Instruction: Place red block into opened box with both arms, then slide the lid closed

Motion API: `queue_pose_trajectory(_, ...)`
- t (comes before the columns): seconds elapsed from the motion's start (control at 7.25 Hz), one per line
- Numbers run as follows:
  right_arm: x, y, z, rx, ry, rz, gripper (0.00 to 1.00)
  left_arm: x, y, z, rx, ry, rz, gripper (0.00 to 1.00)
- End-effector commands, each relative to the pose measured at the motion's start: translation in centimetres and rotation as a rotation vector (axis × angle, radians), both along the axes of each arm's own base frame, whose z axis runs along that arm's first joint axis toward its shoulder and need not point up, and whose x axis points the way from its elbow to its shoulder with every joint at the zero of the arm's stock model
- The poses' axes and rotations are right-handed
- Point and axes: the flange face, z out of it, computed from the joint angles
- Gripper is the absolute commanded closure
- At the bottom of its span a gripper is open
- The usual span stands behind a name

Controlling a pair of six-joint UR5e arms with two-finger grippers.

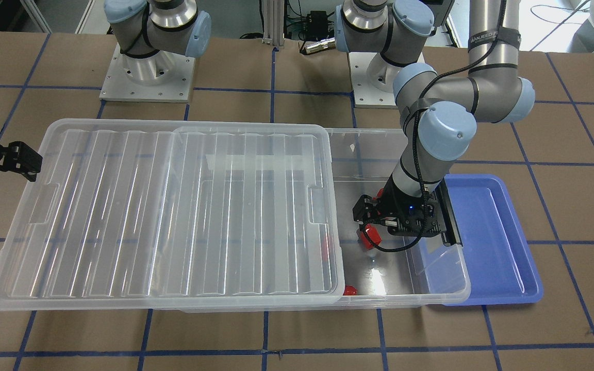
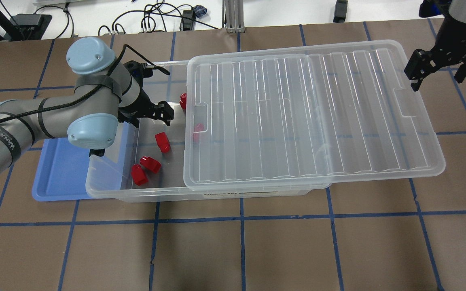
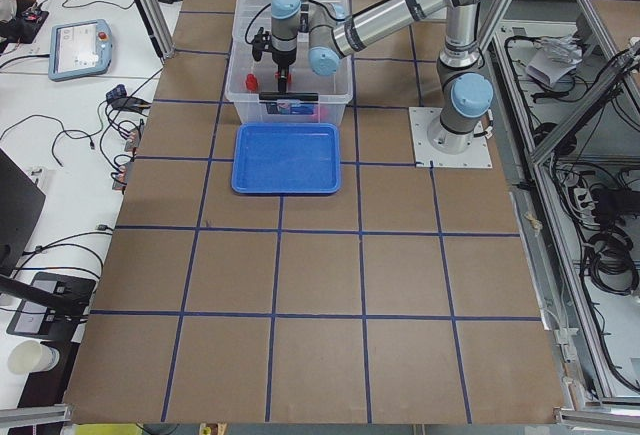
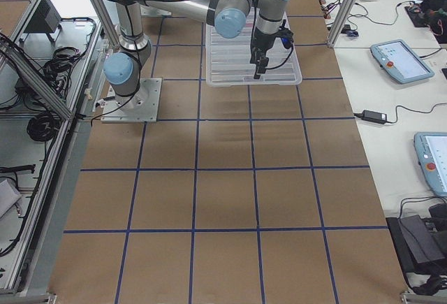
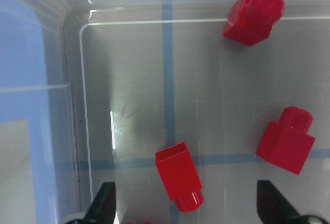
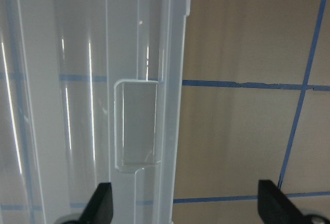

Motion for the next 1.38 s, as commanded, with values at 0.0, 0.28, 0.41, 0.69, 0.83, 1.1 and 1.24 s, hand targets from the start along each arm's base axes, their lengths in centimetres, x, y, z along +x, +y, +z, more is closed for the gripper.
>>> queue_pose_trajectory(0.0, -0.3, 0.0, 0.0, -0.001, 0.001, -0.004, 0.00, -0.3, 0.6, 6.6, 0.033, 0.004, 0.002, 0.00)
queue_pose_trajectory(0.28, -0.3, 0.0, 0.0, -0.002, 0.002, -0.005, 0.00, -0.2, 2.5, 14.0, 0.057, -0.011, -0.002, 0.00)
queue_pose_trajectory(0.41, -0.4, -0.1, 0.1, -0.007, 0.003, -0.008, 0.00, 0.2, 4.2, 17.5, 0.067, -0.055, 0.001, 0.00)
queue_pose_trajectory(0.69, -0.5, -0.3, -0.3, -0.013, 0.007, -0.037, 0.00, 0.7, 6.0, 20.9, 0.042, -0.060, -0.001, 0.00)
queue_pose_trajectory(0.83, -1.5, -0.6, -1.1, 0.000, 0.004, -0.055, 0.00, 0.4, 6.4, 21.0, 0.043, -0.061, -0.005, 0.00)
queue_pose_trajectory(1.1, -6.8, -0.5, -3.0, 0.034, -0.009, -0.135, 0.00, 0.3, 7.4, 22.4, 0.017, -0.062, -0.008, 0.00)
queue_pose_trajectory(1.24, -7.5, -1.0, -4.0, 0.041, -0.014, -0.142, 0.00, 0.2, 7.8, 23.1, 0.002, -0.052, -0.014, 0.00)
